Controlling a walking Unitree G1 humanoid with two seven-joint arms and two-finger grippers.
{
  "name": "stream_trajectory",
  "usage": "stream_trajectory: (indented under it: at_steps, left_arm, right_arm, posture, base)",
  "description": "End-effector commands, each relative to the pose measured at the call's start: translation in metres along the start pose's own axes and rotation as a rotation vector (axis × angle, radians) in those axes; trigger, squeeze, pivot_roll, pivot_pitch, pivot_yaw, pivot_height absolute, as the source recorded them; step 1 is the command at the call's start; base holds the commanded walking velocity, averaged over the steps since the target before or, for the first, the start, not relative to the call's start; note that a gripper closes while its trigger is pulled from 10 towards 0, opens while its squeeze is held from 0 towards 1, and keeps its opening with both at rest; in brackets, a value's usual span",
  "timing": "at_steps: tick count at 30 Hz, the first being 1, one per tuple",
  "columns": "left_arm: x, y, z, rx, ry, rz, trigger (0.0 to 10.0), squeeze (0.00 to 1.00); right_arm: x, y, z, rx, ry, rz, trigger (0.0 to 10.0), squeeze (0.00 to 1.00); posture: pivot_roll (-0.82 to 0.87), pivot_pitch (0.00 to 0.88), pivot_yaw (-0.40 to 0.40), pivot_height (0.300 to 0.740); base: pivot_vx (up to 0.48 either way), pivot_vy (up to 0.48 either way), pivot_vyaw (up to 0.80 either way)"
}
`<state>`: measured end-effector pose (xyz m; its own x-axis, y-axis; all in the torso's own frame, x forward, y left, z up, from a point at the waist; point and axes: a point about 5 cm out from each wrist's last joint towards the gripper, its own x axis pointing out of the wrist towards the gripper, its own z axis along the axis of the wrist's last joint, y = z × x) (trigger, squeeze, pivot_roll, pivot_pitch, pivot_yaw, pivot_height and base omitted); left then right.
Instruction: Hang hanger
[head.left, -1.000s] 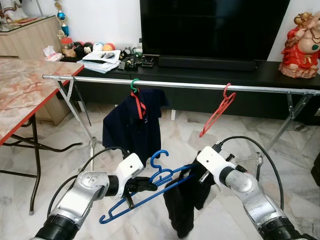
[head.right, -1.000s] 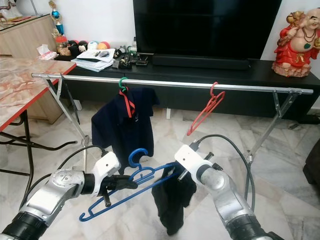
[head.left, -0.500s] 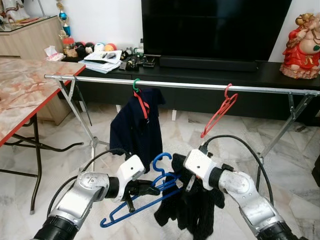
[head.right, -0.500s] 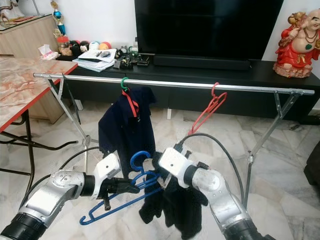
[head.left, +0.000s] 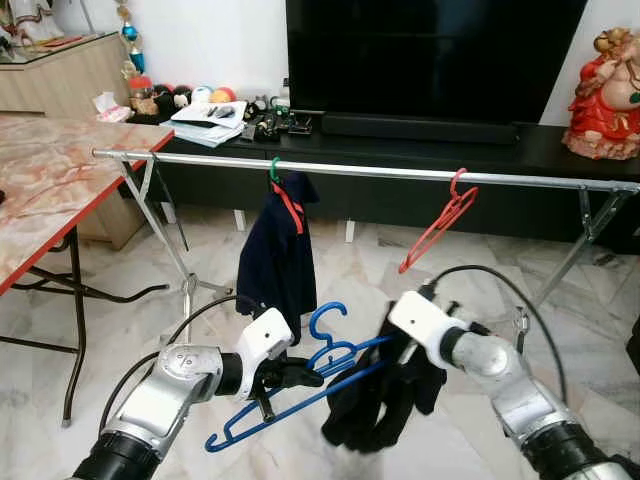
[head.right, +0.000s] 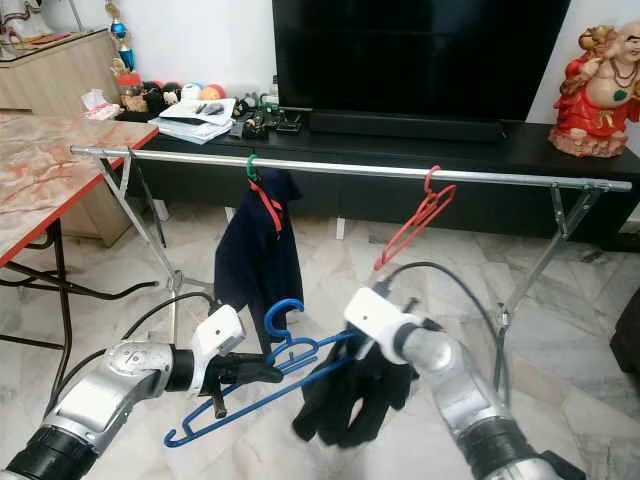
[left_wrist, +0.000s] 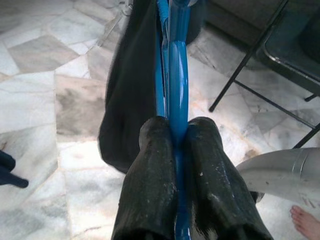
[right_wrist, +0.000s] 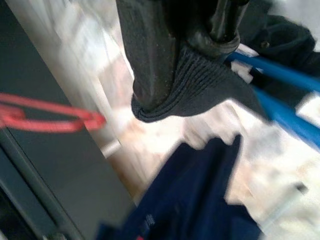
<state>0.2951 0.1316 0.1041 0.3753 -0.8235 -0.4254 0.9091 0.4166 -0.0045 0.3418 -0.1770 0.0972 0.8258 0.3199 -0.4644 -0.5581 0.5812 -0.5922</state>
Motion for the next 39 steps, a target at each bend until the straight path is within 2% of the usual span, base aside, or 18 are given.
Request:
stream_trajectory:
  at_steps: [1, 4, 7, 18, 19, 21, 22, 24, 26, 30, 34, 39]
  left_arm:
    - [-0.003, -0.001, 0.007, 0.032, -0.014, -0.017, 10.0, 0.00]
    - [-0.005, -0.005, 0.007, 0.025, -0.014, -0.055, 10.0, 0.00]
    - [-0.004, -0.009, 0.008, 0.025, -0.012, -0.091, 10.0, 0.00]
    - [0.001, -0.007, 0.004, 0.019, 0.020, -0.059, 10.0, 0.00]
    - [0.001, -0.006, 0.003, 0.022, 0.032, -0.042, 10.0, 0.00]
    - [0.002, -0.004, 0.001, 0.026, 0.044, -0.018, 10.0, 0.00]
    - [0.004, 0.001, -0.001, 0.037, 0.068, 0.023, 10.0, 0.00]
    - [0.004, 0.002, -0.002, 0.043, 0.078, 0.039, 10.0, 0.00]
    - [0.005, 0.006, -0.003, 0.043, 0.091, 0.080, 10.0, 0.00]
    - [0.007, 0.017, -0.003, 0.058, 0.097, 0.197, 10.0, 0.00]
    - [0.004, 0.015, -0.002, 0.062, 0.090, 0.176, 10.0, 0.00]
    - [0.001, 0.012, -0.003, 0.068, 0.092, 0.143, 10.0, 0.00]
  right_arm:
    - [0.001, -0.007, 0.009, -0.014, -0.032, -0.039, 10.0, 0.00]
    - [0.004, -0.003, 0.014, -0.011, -0.063, -0.019, 10.0, 0.00]
    - [0.005, 0.004, 0.027, 0.034, -0.156, 0.036, 10.0, 0.00]
    - [0.001, 0.015, 0.045, 0.040, -0.258, 0.148, 10.0, 0.00]
    - [-0.002, 0.020, 0.051, 0.043, -0.288, 0.194, 10.0, 0.00]
    - [-0.002, 0.021, 0.053, 0.043, -0.293, 0.204, 10.0, 0.00]
    - [-0.002, 0.022, 0.054, 0.029, -0.280, 0.197, 10.0, 0.00]
    - [-0.001, 0.022, 0.054, 0.022, -0.270, 0.191, 10.0, 0.00]
    - [0.000, 0.021, 0.052, 0.049, -0.252, 0.170, 10.0, 0.00]
    - [0.007, 0.015, 0.039, 0.077, -0.149, 0.073, 10.0, 0.00]
    - [0.007, 0.008, 0.031, 0.096, -0.096, 0.012, 10.0, 0.00]
    - [0.007, 0.005, 0.029, 0.099, -0.088, -0.007, 10.0, 0.00]
  posture:
    - [0.10, 0.000, 0.022, 0.740]
    - [0.11, 0.000, 0.020, 0.740]
    - [0.11, 0.000, 0.018, 0.740]
    - [0.11, 0.000, 0.017, 0.740]
    - [0.10, 0.000, 0.018, 0.740]
    - [0.10, 0.000, 0.019, 0.740]
    - [0.10, 0.000, 0.018, 0.740]
    - [0.10, 0.000, 0.018, 0.740]
    - [0.10, 0.001, 0.019, 0.740]
    - [0.11, 0.001, 0.018, 0.740]
    - [0.11, 0.001, 0.018, 0.740]
    - [0.11, 0.002, 0.017, 0.740]
  base:
    - [0.000, 0.000, 0.00]
    - [0.000, 0.000, 0.00]
    - [0.000, 0.000, 0.00]
    - [0.000, 0.000, 0.00]
    - [0.000, 0.000, 0.00]
    - [0.000, 0.000, 0.00]
    - [0.000, 0.000, 0.00]
    - [0.000, 0.000, 0.00]
    - [0.000, 0.000, 0.00]
    - [0.000, 0.000, 0.00]
    - [0.000, 0.000, 0.00]
    - [0.000, 0.000, 0.00]
